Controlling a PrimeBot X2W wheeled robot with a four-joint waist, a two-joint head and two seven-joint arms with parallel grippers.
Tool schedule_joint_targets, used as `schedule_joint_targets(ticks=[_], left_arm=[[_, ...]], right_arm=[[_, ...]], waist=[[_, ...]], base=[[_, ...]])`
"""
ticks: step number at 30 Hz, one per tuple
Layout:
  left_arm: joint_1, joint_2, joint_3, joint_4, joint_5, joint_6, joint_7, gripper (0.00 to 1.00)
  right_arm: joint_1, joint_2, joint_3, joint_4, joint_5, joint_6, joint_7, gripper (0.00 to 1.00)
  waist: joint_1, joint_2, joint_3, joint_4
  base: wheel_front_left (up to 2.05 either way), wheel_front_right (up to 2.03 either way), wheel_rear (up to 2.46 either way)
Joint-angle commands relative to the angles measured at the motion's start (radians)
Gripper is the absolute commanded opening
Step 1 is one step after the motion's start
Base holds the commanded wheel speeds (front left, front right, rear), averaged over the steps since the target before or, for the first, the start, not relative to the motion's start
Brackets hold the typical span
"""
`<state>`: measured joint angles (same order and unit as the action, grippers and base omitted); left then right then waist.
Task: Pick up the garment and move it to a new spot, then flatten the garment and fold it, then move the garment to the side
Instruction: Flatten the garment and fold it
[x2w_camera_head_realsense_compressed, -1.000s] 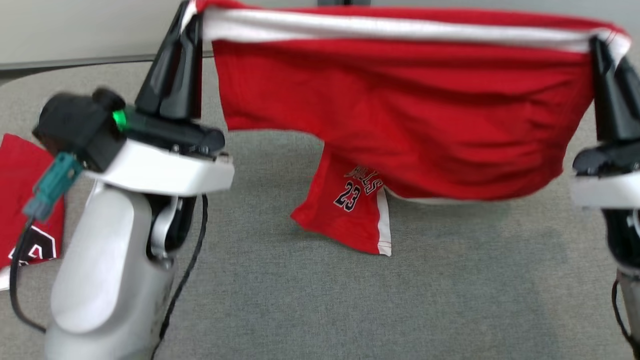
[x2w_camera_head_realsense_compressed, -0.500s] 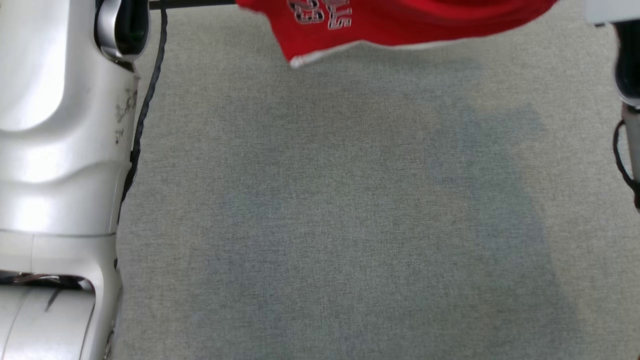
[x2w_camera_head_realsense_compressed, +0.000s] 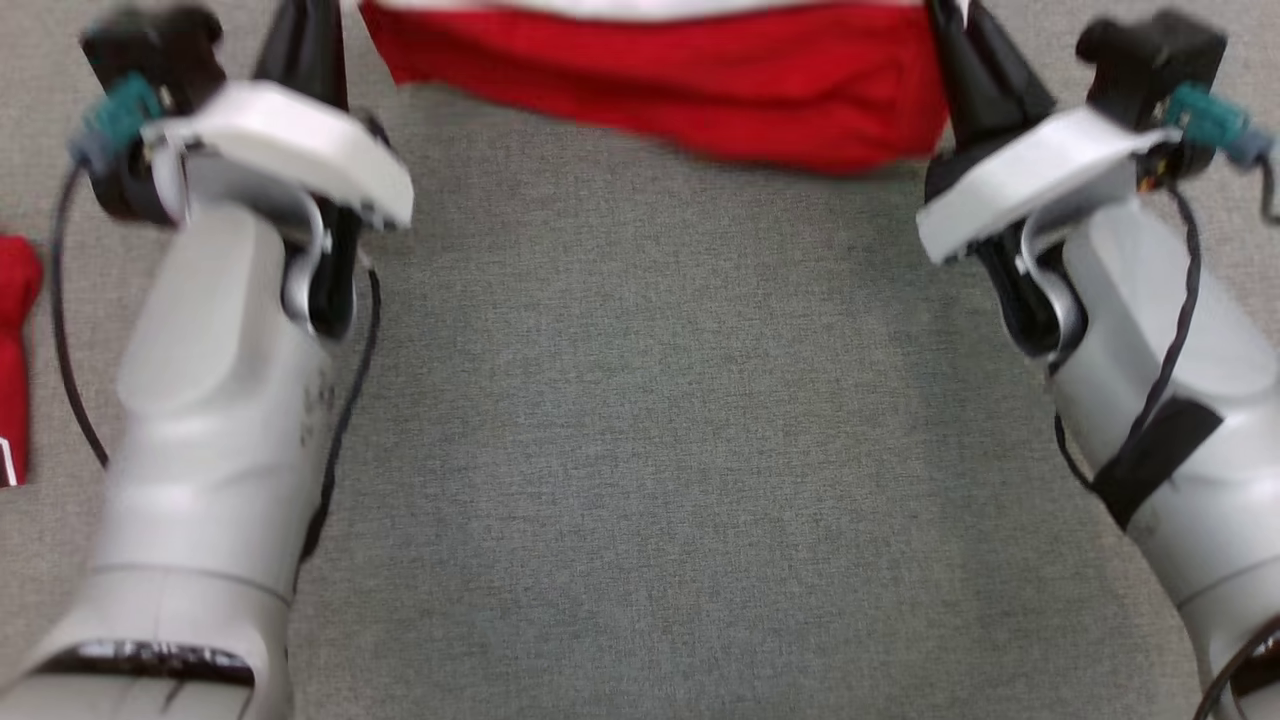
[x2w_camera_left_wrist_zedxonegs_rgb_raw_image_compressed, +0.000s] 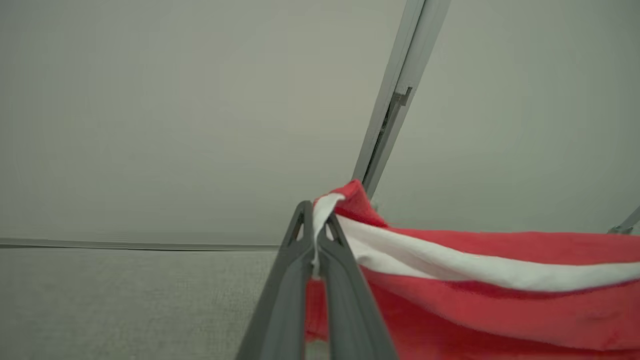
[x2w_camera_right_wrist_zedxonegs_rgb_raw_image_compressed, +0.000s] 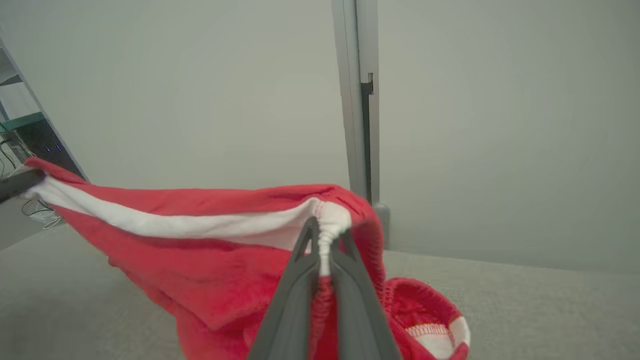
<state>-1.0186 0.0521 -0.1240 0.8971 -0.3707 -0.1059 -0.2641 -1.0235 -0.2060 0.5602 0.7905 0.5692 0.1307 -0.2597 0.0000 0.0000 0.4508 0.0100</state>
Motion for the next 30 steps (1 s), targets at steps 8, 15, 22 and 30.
schedule_joint_targets(ticks=[8,15,22,30], left_arm=[[0.264,0.001,0.037,-0.118,0.021,-0.014,0.000,0.00],[0.550,0.002,0.085,-0.339,0.052,-0.020,0.000,0.00],[0.832,0.002,0.064,-0.522,0.063,-0.023,0.000,0.00],[1.082,0.001,0.056,-0.678,0.070,-0.005,0.000,0.00]], right_arm=[[0.277,-0.004,-0.096,-0.155,-0.028,0.000,-0.006,0.00],[0.571,0.007,-0.180,-0.351,-0.103,0.000,-0.007,0.00],[0.852,0.033,-0.240,-0.522,-0.170,0.000,-0.007,0.00],[1.118,0.055,-0.258,-0.632,-0.209,0.000,-0.007,0.00]], waist=[[0.0000,0.0000,-0.008,-0.006],[0.0000,0.0000,-0.082,-0.003],[0.0000,0.0000,-0.197,0.006],[0.0000,0.0000,-0.298,0.019]], base=[[0.00,0.00,0.00],[0.00,0.00,0.00],[0.00,0.00,0.00],[0.00,0.00,0.00]])
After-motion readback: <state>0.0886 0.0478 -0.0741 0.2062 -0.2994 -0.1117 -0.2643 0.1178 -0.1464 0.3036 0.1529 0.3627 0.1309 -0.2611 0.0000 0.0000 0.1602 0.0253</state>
